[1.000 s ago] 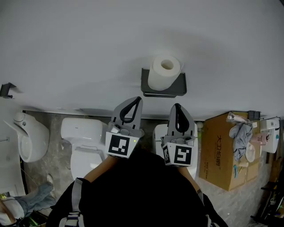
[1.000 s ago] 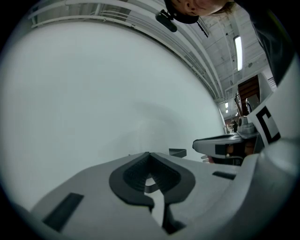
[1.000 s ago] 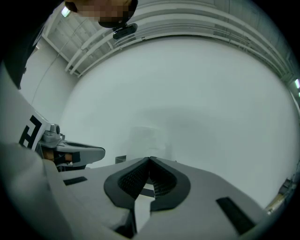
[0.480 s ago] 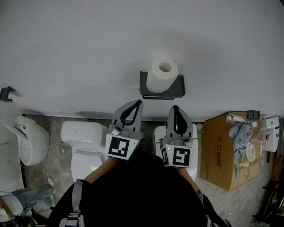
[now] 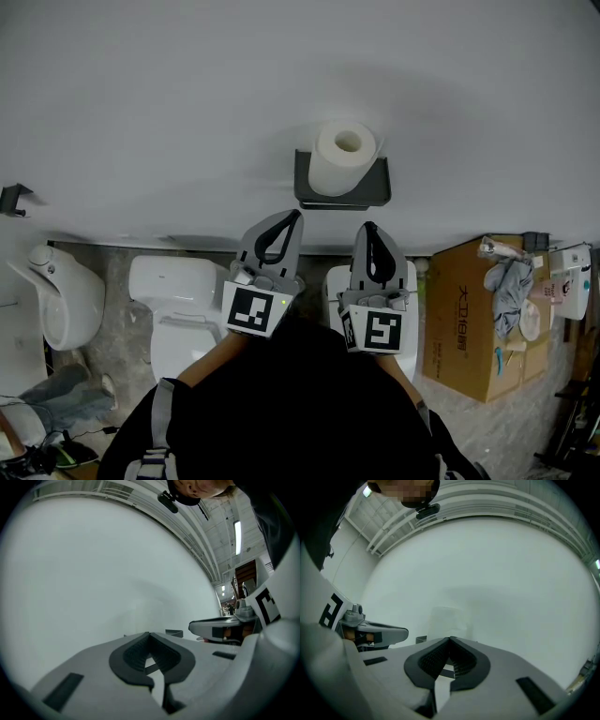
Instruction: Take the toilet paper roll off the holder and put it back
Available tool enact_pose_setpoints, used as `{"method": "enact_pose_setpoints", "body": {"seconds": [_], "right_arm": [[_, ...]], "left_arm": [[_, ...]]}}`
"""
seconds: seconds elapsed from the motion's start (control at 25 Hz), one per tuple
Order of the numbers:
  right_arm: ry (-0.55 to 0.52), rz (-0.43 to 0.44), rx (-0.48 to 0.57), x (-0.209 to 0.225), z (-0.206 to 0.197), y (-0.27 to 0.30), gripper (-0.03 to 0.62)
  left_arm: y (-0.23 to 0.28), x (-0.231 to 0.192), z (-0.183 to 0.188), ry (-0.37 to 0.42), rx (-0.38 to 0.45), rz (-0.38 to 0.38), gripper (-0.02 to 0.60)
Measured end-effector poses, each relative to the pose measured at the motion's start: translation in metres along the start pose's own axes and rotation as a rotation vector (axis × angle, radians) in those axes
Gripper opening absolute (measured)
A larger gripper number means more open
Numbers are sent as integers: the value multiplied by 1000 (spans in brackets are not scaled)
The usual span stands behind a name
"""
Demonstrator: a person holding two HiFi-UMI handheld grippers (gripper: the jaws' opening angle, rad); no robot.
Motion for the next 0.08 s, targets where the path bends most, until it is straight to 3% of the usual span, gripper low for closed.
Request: {"method": "enact_pose_setpoints", "body": {"seconds": [0.08], "right_arm": [[-3, 3, -1, 0, 0, 0, 18]], "left_arm": [[1, 0, 0, 2, 0, 0, 6]]}}
Point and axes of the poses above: the fingertips, and each gripper's own axes: y forward along the fingers, x to its right, z out of its top, the point moved 10 cm from there along -y, backward along the fingers, and after that the axes turned 10 degrees about -x, right-handed, at the moved point
